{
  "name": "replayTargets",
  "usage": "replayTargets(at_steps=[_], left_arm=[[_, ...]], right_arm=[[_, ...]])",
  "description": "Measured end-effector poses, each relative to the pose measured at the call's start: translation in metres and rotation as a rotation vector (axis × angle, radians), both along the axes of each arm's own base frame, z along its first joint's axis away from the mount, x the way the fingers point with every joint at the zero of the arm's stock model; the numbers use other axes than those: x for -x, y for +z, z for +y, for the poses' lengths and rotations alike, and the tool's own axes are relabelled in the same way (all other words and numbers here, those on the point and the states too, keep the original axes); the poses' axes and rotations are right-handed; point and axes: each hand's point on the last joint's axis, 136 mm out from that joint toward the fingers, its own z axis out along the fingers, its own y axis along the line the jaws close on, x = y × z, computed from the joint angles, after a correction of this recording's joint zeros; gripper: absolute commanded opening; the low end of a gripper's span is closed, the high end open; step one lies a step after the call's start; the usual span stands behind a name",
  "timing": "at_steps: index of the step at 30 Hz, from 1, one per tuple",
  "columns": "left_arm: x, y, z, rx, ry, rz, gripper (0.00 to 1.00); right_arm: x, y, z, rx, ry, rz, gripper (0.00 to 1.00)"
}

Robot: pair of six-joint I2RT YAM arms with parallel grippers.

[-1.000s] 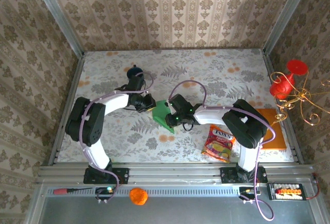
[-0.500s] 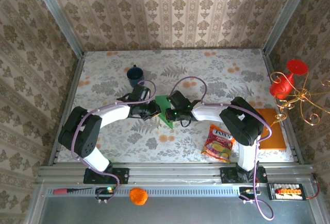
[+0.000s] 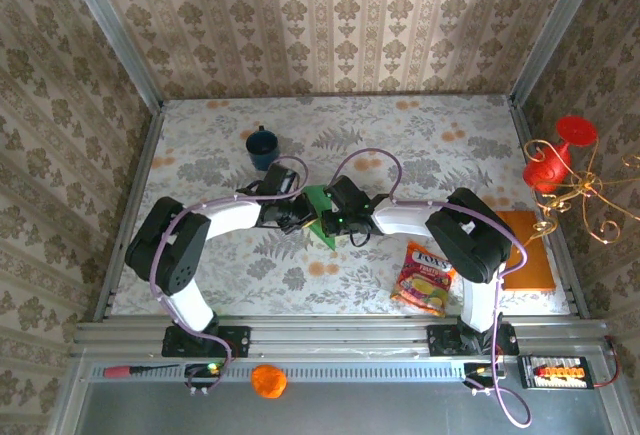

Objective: Fold a paper plane with a square sheet of paper (pick it up from the middle)

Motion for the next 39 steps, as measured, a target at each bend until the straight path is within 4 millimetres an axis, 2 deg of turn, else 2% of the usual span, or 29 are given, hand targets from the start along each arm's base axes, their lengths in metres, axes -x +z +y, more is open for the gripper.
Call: replayTargets(at_steps=[21, 32, 39], left_arm=[[-0.001, -0.007, 0.001, -0.029, 0.012, 0.016, 0.06], [-0.009, 0.001, -0.006, -0.010, 0.004, -0.002, 0.09], [-0.006, -0.011, -0.005, -0.030, 0.004, 0.026, 0.07]], right_arm=[[-0.001, 0.000, -0.002, 0.000, -0.005, 0.000, 0.13], [-0.001, -0.001, -0.002, 0.000, -0.005, 0.001, 0.14], [-0.002, -0.001, -0.002, -0.001, -0.008, 0.002, 0.14]])
